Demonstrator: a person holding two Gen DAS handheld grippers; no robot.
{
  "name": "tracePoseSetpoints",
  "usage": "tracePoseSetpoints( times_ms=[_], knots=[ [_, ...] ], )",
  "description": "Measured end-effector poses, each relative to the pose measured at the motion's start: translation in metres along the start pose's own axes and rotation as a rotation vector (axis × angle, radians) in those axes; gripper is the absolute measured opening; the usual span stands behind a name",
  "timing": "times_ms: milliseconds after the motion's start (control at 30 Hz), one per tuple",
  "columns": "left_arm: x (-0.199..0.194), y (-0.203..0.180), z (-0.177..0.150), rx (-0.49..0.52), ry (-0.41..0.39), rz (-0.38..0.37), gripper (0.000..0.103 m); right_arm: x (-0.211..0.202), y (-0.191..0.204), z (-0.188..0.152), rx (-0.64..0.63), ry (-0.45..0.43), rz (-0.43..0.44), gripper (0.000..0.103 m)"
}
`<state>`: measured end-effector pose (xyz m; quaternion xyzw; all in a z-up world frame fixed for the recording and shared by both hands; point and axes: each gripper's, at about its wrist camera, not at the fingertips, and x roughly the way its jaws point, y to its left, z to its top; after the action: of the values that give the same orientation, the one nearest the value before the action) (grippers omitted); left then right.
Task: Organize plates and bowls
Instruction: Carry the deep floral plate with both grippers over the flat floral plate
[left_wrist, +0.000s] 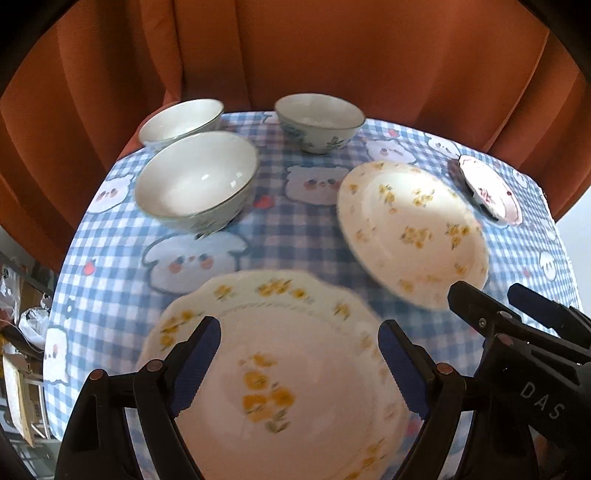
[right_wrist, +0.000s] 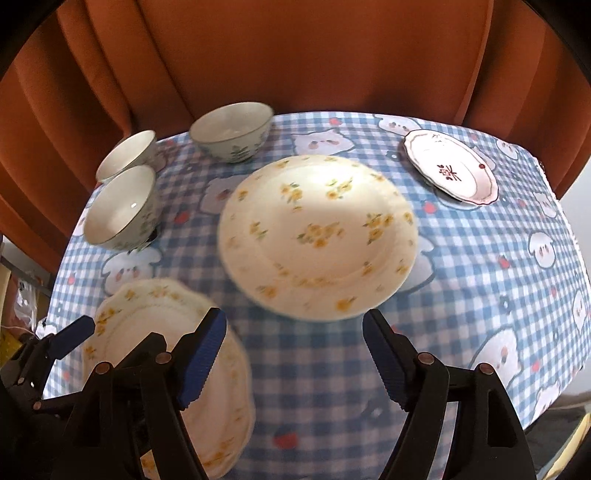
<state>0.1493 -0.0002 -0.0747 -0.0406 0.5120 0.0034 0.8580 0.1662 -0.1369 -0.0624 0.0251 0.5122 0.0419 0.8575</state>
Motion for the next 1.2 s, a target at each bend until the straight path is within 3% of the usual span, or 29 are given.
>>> tracePoseSetpoints(
  times_ms=[367, 467, 500, 767, 1000, 1200],
  knots=[
    [0.041, -0.053, 0.043, -0.017, 0.001, 0.043, 0.088, 0.036, -0.058, 0.05, 0.017, 0.013, 0.031, 0.08],
    [0.056, -0.061, 0.051, -0.019, -0.017, 0.059, 0.088, 0.052, -0.07, 0.06, 0.021, 0.015, 0.037, 0.082],
    [0.06, -0.063, 0.052, -0.031, -0.083, 0.061, 0.088, 0.057, -0.073, 0.063, 0.021, 0.013, 0.038, 0.083],
    [0.101, -0.073, 0.07, -0.044, -0.037, 0.094, 0.087, 0.104, -0.092, 0.085, 0.029, 0.04, 0.045, 0.084],
    [0.126, -0.079, 0.081, -0.025, 0.02, 0.087, 0.084, 0.129, -0.098, 0.094, 0.02, 0.044, -0.01, 0.085],
    [0.129, -0.081, 0.083, -0.012, 0.022, 0.099, 0.082, 0.138, -0.096, 0.098, 0.004, 0.058, 0.009, 0.069]
  ],
)
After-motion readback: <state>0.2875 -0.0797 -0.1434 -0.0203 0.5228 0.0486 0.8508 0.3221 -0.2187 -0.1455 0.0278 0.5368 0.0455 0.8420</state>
